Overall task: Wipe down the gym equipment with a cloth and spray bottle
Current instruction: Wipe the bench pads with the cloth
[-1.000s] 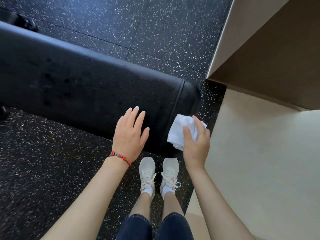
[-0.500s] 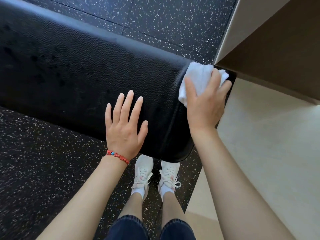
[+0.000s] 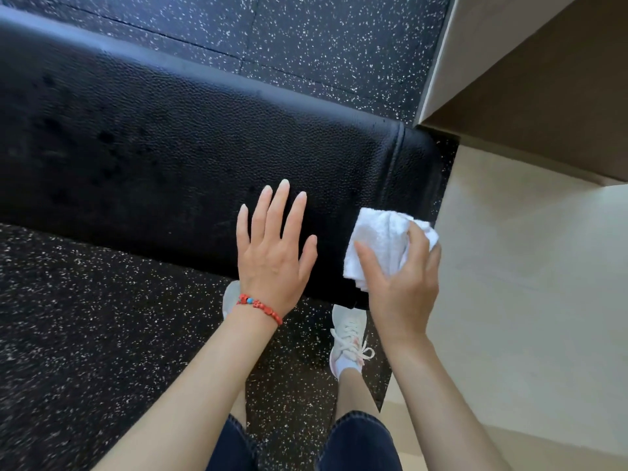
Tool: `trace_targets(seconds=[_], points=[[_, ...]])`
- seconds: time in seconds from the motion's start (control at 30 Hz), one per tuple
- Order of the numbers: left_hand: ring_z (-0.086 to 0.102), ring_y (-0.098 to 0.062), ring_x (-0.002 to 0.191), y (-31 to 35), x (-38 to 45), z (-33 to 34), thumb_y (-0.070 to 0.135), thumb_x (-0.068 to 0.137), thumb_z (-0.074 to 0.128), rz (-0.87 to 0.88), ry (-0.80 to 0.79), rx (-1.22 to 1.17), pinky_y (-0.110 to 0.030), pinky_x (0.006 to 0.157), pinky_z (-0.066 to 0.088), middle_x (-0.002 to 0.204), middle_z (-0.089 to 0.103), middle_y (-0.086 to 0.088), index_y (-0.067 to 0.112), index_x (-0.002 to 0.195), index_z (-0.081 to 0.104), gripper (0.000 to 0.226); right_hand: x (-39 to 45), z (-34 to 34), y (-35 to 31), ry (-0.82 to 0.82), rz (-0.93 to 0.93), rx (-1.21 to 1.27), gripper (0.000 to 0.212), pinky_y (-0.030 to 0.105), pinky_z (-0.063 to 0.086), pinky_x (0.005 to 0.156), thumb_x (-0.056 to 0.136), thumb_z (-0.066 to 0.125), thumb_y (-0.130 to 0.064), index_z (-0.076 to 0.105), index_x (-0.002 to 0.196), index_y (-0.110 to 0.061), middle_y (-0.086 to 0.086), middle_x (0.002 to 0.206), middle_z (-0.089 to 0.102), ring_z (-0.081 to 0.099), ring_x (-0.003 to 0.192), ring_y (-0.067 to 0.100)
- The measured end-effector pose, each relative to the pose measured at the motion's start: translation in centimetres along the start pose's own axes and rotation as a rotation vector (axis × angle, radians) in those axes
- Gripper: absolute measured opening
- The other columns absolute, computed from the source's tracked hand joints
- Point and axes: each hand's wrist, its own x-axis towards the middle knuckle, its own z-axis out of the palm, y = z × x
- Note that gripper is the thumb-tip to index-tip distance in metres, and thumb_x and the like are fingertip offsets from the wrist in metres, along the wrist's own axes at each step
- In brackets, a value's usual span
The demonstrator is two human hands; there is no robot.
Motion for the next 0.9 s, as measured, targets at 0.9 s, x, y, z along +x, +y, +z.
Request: trace_targets(seconds=[0.9], points=[[0.030, -0.030, 0.135, -11.2, 3.1, -2.4, 0.030, 0.090, 0.046, 0.144, -0.018, 0.068, -0.054, 0.110, 0.019, 0.145, 0.039, -0.013, 0.013, 0.136, 0.045, 0.050, 6.1, 6.4, -6.9, 0.089, 0.081, -0.343, 0.055, 0.036, 0.040, 0.067, 0.086, 0.048, -0.053, 0.047, 0.122, -0.011, 0.020, 0.108, 0.046, 0.048, 0.096, 0.035]])
